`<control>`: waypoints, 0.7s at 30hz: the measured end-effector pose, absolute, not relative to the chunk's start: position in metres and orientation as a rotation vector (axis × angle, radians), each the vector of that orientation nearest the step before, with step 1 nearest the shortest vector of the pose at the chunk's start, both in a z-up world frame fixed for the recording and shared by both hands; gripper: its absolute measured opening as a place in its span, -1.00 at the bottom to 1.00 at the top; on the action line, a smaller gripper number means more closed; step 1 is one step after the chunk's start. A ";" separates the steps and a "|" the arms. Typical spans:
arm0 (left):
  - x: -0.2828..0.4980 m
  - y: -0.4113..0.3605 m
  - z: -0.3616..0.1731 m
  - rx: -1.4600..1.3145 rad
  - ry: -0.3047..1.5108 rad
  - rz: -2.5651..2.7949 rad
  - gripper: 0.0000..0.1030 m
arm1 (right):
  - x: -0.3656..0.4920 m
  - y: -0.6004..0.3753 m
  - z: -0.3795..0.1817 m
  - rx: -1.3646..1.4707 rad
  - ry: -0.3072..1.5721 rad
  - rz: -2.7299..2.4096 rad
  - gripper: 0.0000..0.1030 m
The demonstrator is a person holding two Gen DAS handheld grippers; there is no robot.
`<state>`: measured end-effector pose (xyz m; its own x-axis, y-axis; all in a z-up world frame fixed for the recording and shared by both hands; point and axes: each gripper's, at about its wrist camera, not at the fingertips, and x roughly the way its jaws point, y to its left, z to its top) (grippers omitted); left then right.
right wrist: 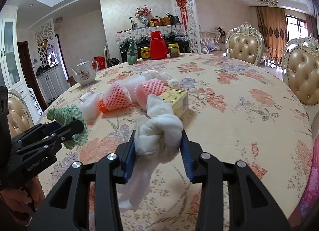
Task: Collect trash
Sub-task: 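Carry the tissue and green cloth to the pink bin and release both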
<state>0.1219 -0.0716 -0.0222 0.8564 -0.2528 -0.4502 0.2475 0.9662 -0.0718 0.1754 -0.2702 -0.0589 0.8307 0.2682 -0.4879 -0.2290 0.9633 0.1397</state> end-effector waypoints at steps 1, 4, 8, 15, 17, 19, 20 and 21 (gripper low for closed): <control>0.121 -0.077 -0.021 -0.001 0.465 -0.270 -0.34 | 0.175 -0.274 -0.059 0.083 0.528 0.259 -0.23; 0.122 -0.090 -0.018 0.023 0.450 -0.295 -0.34 | 0.172 -0.283 -0.058 0.093 0.523 0.245 -0.23; 0.125 -0.110 -0.016 0.046 0.437 -0.335 -0.34 | 0.166 -0.301 -0.056 0.107 0.511 0.214 -0.23; 0.131 -0.149 -0.014 0.077 0.418 -0.412 -0.34 | 0.155 -0.339 -0.056 0.138 0.495 0.141 -0.23; 0.134 -0.164 -0.013 0.091 0.411 -0.441 -0.34 | 0.152 -0.348 -0.055 0.143 0.488 0.120 -0.23; 0.136 -0.176 -0.012 0.102 0.407 -0.468 -0.34 | 0.147 -0.362 -0.055 0.152 0.480 0.091 -0.23; 0.137 -0.183 -0.011 0.108 0.405 -0.486 -0.34 | 0.144 -0.369 -0.056 0.158 0.477 0.075 -0.23; 0.137 -0.190 -0.011 0.112 0.400 -0.501 -0.34 | 0.142 -0.375 -0.056 0.163 0.476 0.062 -0.23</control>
<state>0.1372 -0.1899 -0.0109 0.8017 -0.4445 -0.3997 0.4878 0.8729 0.0077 0.1423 -0.3748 -0.0557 0.8873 0.0977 -0.4507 -0.0218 0.9851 0.1706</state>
